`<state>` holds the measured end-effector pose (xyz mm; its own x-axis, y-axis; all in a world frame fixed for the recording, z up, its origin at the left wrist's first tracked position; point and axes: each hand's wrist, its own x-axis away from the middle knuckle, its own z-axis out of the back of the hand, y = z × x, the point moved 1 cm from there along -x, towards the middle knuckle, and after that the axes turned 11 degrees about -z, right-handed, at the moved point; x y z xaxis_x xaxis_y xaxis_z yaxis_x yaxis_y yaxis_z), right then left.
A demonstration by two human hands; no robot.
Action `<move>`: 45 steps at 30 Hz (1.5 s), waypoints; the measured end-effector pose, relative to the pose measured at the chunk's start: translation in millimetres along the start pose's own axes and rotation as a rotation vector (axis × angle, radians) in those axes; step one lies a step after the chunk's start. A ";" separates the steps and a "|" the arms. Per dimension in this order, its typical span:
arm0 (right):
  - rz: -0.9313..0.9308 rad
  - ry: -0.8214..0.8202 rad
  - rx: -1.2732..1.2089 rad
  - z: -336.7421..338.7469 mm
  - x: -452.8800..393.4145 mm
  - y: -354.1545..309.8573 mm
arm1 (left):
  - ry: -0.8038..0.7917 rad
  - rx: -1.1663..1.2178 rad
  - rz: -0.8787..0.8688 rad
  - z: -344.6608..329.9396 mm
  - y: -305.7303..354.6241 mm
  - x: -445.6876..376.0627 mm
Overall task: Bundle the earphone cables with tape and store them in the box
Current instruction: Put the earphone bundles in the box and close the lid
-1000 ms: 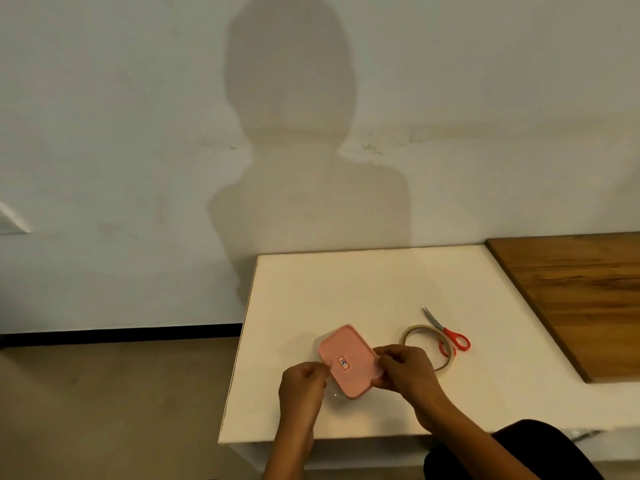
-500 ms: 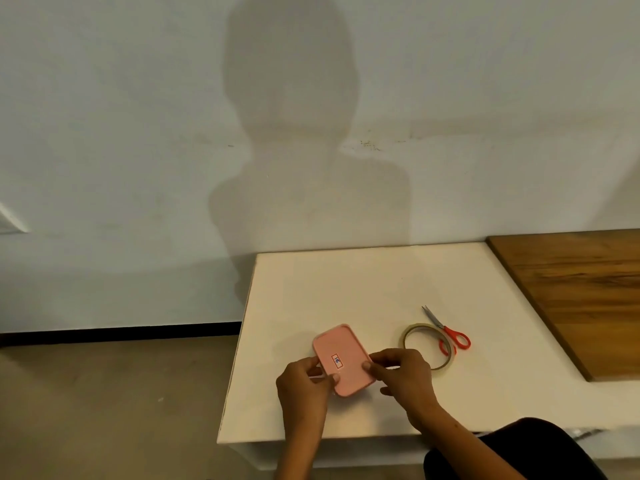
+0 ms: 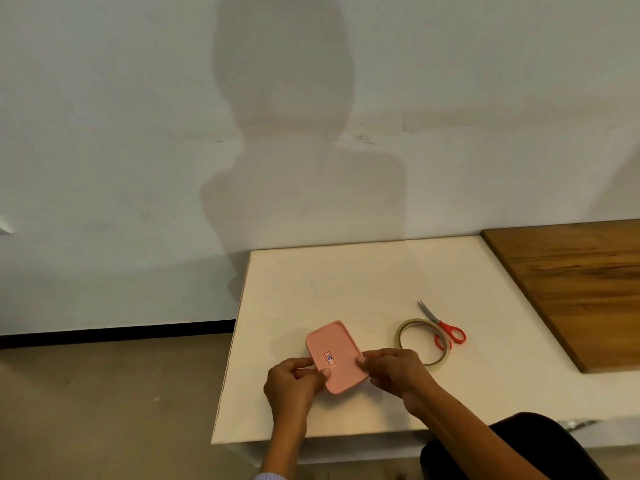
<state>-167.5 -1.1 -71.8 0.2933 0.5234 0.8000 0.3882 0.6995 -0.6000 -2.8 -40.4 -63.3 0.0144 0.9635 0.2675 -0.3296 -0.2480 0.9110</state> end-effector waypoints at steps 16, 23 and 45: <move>0.397 0.205 0.152 -4.8 -11.6 -2.7 | -0.036 -0.546 -0.371 1.3 14.0 -5.6; 0.058 0.062 -0.028 9.1 -7.6 4.4 | -0.077 -0.111 -0.096 15.1 0.6 -13.1; 0.137 0.056 -0.055 8.6 -8.3 -2.7 | 0.032 0.015 -0.190 -6.3 3.6 -18.9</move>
<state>-178.4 -3.2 -76.9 0.3942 0.5831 0.7104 0.3878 0.5953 -0.7038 -10.2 -58.9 -67.0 0.0444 0.9958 0.0802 -0.3093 -0.0627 0.9489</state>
